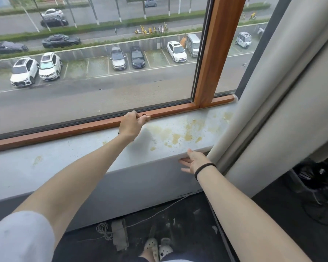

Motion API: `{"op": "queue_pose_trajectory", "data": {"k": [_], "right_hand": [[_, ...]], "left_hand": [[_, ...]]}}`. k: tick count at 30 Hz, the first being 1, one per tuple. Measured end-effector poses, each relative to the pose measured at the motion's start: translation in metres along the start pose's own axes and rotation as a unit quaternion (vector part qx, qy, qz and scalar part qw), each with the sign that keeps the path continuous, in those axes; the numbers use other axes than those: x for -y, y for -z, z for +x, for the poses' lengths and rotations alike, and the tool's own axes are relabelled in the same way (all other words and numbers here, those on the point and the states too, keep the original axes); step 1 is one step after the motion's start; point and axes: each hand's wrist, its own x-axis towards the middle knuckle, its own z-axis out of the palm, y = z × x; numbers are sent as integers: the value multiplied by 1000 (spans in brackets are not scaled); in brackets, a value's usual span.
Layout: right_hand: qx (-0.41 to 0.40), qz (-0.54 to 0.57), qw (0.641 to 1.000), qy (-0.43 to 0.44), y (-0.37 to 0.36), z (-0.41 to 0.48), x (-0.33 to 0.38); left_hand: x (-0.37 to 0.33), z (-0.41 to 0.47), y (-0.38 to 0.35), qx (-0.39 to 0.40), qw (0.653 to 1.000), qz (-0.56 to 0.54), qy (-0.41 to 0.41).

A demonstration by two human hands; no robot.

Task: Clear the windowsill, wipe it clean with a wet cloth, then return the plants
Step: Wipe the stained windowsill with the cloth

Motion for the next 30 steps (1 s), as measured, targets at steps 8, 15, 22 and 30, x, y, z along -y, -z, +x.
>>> {"op": "queue_pose_trajectory", "data": {"k": [8,15,22,30], "right_hand": [[-4,14,1000,-20,3,7,0],[10,29,999,-23,4,9,-2],[6,37,999,-22,3,8,-3],[4,34,999,-13,4,10,-1]], "left_hand": [[44,13,-42,97,949,220,-205],[36,27,-23,171,915,277,-237],[43,-3,-34,228,905,183,-309],[37,38,-23,161,957,13,-239]]}}
